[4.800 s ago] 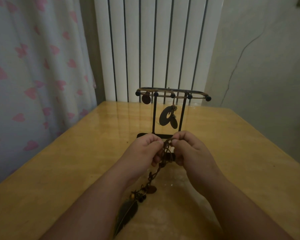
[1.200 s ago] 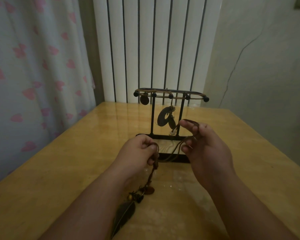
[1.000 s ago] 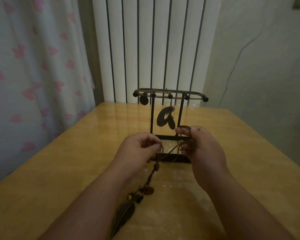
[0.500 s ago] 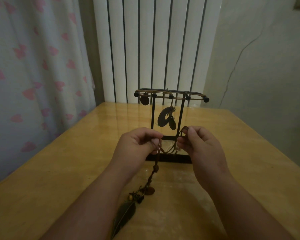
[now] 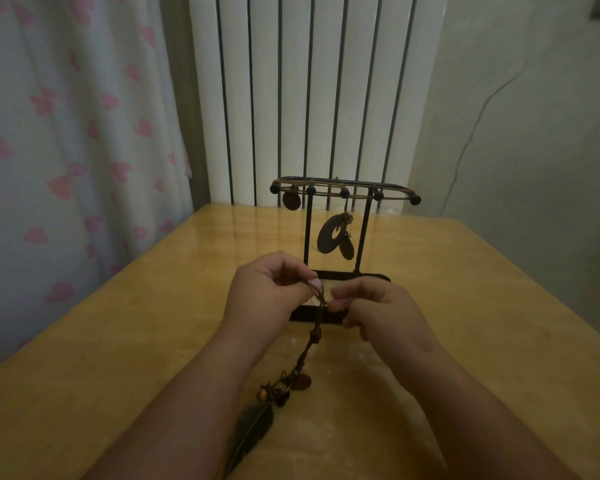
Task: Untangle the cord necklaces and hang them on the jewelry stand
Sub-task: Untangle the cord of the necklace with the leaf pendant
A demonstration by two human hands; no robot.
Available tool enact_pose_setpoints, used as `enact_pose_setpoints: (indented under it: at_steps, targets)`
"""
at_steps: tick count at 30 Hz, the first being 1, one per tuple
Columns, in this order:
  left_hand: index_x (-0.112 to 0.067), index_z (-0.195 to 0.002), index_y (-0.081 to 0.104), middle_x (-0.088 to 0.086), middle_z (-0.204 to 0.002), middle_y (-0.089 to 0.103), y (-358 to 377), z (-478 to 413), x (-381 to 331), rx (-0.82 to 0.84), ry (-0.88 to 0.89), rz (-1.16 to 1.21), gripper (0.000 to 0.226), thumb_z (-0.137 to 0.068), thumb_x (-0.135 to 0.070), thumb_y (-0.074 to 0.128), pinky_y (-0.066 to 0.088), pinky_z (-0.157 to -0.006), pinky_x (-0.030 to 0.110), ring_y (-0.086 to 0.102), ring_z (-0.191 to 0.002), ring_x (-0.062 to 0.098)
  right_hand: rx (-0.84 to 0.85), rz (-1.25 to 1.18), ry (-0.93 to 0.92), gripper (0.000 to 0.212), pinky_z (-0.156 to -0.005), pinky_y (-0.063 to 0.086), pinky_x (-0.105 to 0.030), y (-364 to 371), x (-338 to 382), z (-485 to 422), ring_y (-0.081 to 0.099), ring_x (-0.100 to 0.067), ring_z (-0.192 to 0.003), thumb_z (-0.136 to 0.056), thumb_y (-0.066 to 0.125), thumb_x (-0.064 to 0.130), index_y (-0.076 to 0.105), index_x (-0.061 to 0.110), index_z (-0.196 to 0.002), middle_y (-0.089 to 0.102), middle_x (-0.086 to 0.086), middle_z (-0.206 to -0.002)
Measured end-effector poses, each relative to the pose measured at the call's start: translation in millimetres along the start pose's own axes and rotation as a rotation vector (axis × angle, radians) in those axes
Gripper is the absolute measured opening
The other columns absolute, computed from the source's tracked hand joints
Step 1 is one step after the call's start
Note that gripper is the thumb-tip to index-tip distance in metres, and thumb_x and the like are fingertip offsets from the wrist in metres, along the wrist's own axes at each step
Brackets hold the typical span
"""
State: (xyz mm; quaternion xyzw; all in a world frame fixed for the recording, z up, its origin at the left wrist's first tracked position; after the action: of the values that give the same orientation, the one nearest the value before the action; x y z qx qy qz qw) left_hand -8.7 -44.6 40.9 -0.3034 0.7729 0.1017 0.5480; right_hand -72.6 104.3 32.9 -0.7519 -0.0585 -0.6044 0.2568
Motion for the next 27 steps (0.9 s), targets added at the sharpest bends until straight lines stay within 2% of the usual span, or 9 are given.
enact_pose_setpoints:
  at_steps: [3,5,7,10,13,17,20,25,27]
  targets:
    - [-0.024,-0.078,0.072,-0.004,-0.082,0.072,-0.2,-0.6,-0.1,-0.007,0.008,-0.008,0.015,-0.078,-0.011,0.078,0.06,-0.078,0.036,0.068,-0.082,0.01,0.167,0.041,0.019,0.018,-0.066,0.045,-0.024,8.0,-3.3,0.9,0.061,-0.012,-0.084,-0.086,0.063,0.019,0.069,0.027,-0.101,0.069,0.004,-0.099]
    - [-0.024,-0.078,0.071,-0.004,-0.081,0.072,-0.9,-0.6,-0.3,-0.02,0.016,-0.004,0.015,-0.078,-0.011,0.078,0.06,-0.078,0.036,0.068,-0.082,0.011,0.22,0.098,0.001,0.02,-0.078,0.052,-0.028,13.1,-4.5,2.1,0.063,-0.007,-0.092,-0.086,0.067,0.024,0.067,0.028,-0.106,0.07,0.008,-0.101]
    - [-0.025,-0.078,0.071,-0.003,-0.082,0.072,-1.4,-0.6,0.1,-0.021,0.022,-0.001,0.016,-0.078,-0.011,0.078,0.06,-0.078,0.037,0.068,-0.083,0.012,0.253,0.179,-0.024,0.022,-0.087,0.053,-0.029,17.5,-4.0,4.3,0.064,-0.004,-0.096,-0.083,0.072,0.027,0.066,0.031,-0.104,0.07,0.011,-0.099]
    - [-0.025,-0.08,0.071,-0.003,-0.082,0.071,-2.1,0.1,0.7,-0.036,0.022,-0.003,0.017,-0.079,-0.01,0.077,0.06,-0.077,0.035,0.068,-0.083,0.011,0.256,0.272,-0.053,0.014,-0.082,0.053,-0.022,18.3,0.8,7.4,0.064,-0.002,-0.089,-0.085,0.071,0.024,0.066,0.032,-0.096,0.069,0.01,-0.093]
    - [-0.025,-0.081,0.07,-0.005,-0.082,0.071,-4.3,-1.4,1.6,-0.113,-0.004,-0.024,0.016,-0.081,-0.01,0.075,0.057,-0.074,0.029,0.067,-0.081,0.007,0.24,0.232,-0.033,0.018,-0.08,0.055,-0.021,11.8,3.3,7.5,0.066,0.0,-0.084,-0.085,0.07,0.015,0.068,0.03,-0.093,0.071,0.009,-0.088]
    - [-0.024,-0.08,0.068,-0.006,-0.082,0.07,-9.3,-3.9,3.9,-0.227,-0.044,-0.031,0.016,-0.082,-0.009,0.074,0.053,-0.07,0.023,0.067,-0.081,0.006,0.294,-0.028,0.051,0.03,-0.08,0.058,-0.029,4.3,5.3,9.2,0.071,-0.012,-0.088,-0.081,0.068,-0.002,0.068,0.018,-0.103,0.072,-0.001,-0.09]
    - [-0.023,-0.08,0.067,-0.005,-0.082,0.069,-10.5,-2.9,3.1,-0.257,-0.043,-0.021,0.018,-0.083,-0.007,0.073,0.051,-0.069,0.02,0.066,-0.081,0.007,0.322,-0.218,0.137,0.039,-0.074,0.059,-0.032,2.3,7.7,10.9,0.073,-0.025,-0.085,-0.077,0.066,-0.015,0.064,0.009,-0.108,0.071,-0.012,-0.093]
    - [-0.023,-0.083,0.067,-0.005,-0.087,0.068,-10.5,-2.5,4.6,-0.266,-0.09,-0.019,0.022,-0.084,-0.002,0.069,0.054,-0.071,0.023,0.065,-0.085,0.008,0.283,-0.16,0.09,0.03,-0.067,0.053,-0.031,-3.4,13.2,10.8,0.072,-0.017,-0.078,-0.081,0.065,-0.008,0.065,0.01,-0.104,0.076,-0.006,-0.09]
    - [-0.027,-0.09,0.066,-0.007,-0.096,0.065,-9.3,-3.2,5.6,-0.233,-0.113,-0.066,0.031,-0.083,0.003,0.065,0.05,-0.064,0.017,0.062,-0.086,0.008,0.262,-0.14,0.057,0.026,-0.062,0.052,-0.027,-4.1,14.6,11.1,0.072,-0.015,-0.076,-0.083,0.066,-0.003,0.066,0.011,-0.104,0.076,-0.004,-0.089]
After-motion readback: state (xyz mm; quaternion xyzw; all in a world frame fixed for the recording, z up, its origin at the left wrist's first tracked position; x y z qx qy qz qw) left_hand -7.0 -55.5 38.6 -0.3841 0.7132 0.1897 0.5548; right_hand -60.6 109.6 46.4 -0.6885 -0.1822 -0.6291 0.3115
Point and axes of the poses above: each hand's wrist, its own z-axis away from the middle knuckle, its own y-axis out of the palm, x = y × z, the point moved 3 cm from there along -z, towards the middle knuckle
